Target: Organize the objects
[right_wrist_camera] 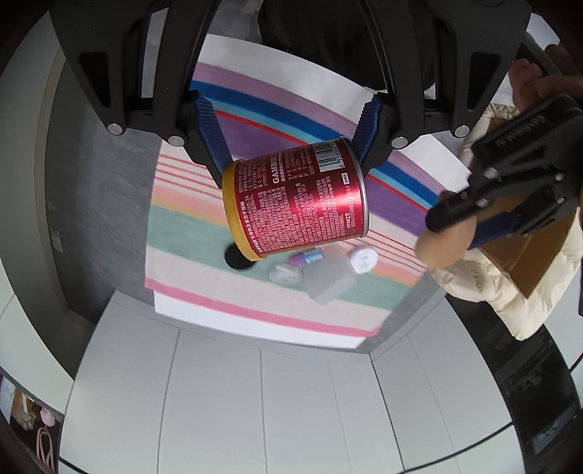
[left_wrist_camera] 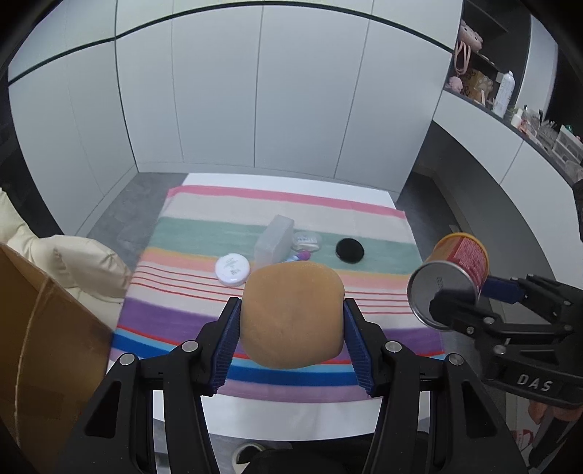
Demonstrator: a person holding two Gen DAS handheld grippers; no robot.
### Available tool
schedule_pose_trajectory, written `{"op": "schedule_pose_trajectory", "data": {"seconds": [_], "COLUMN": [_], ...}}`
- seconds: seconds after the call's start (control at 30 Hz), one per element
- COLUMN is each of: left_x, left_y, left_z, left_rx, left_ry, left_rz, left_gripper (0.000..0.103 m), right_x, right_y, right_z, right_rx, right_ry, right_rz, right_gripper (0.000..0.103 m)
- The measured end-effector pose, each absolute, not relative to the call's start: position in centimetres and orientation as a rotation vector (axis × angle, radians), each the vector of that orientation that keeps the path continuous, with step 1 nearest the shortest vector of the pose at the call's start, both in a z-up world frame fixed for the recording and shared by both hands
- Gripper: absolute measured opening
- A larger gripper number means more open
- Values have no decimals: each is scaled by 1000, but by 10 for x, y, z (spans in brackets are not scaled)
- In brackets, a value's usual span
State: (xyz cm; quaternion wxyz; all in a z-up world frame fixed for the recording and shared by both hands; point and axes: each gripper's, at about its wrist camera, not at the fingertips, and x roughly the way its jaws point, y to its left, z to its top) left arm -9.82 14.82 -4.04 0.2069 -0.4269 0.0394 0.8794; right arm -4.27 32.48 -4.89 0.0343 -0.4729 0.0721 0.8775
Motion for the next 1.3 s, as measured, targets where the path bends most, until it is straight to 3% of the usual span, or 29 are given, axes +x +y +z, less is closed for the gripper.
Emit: {"op": "schedule_pose_trajectory", "data": {"seconds": [0.3,1.3], "left_x": [-95,-102], "left_y": [119,-10], "left_z": [-12,-22], "left_rx": [-1088,-1153], "left_ry": [66,-76], "left_rz": [2532,2729], "left_gripper": [56,56], "right_x": [-51,-110], "right_y": [308,193], "right_z": [-30,-38], "right_rx": [-1411,-1509], "right_ry": [206,89], "right_rz": [2744,2905], "right_gripper": [65,65]}}
